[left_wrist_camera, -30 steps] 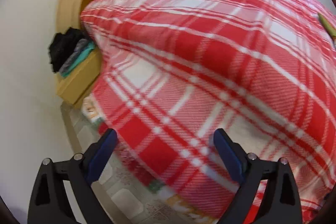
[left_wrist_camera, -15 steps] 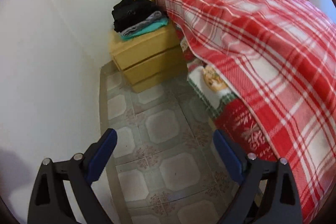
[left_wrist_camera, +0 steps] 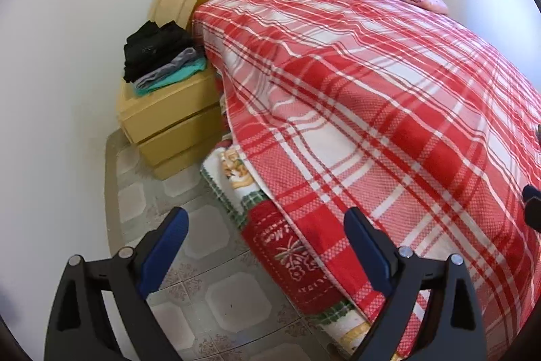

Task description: Fold small clothes

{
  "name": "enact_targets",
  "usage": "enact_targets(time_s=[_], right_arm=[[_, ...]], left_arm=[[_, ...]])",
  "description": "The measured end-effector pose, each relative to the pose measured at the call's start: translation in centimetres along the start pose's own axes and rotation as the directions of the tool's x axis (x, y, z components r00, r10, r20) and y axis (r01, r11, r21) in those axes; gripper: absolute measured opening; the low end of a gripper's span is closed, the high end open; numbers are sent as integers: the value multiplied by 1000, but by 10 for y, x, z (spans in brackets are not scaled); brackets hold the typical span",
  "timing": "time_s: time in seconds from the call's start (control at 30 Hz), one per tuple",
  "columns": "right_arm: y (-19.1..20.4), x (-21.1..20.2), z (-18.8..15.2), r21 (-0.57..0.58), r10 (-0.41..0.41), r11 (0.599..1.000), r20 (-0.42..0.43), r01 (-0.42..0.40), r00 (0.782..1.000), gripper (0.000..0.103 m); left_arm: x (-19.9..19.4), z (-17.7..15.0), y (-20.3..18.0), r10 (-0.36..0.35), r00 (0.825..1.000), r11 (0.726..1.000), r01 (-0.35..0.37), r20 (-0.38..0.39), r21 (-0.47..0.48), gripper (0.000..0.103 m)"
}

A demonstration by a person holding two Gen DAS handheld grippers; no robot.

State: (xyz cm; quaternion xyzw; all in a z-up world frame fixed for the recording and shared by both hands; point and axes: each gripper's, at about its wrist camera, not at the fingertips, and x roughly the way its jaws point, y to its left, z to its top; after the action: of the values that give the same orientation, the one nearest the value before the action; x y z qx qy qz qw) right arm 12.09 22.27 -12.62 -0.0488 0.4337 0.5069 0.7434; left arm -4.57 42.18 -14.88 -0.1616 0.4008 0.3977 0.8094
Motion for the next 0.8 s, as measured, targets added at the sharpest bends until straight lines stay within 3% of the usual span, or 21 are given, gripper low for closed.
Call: enact_targets(time_s=[0.3,0.4,0.5,0.67,0.77,0.8], right_arm=[[-14,-42,-20,21,-104,994,61,103,993,88],[-24,-70,-28,49,-149,988,112,144,983,88],[-39,-104,-38,89,-216,975,159,204,963,88],[-73,-170,-68,213,-325,936,221,280,919,88],[-99,-215,-96,311,-424,886,241,344,873,88],[-111,-234,-108,355,-464,860,243,367,852,88]], left_arm=[[-1,-5,0,-41,999,998,40,-8,-47,96],[-13,-2,-8,-58,998,998,58,30,-12,96],[-28,4,-22,-120,990,992,118,70,42,96],[-57,22,-67,-282,953,952,262,114,159,96],[-81,30,-112,-391,910,896,341,141,285,96],[-91,32,-134,-445,884,859,377,141,345,97]])
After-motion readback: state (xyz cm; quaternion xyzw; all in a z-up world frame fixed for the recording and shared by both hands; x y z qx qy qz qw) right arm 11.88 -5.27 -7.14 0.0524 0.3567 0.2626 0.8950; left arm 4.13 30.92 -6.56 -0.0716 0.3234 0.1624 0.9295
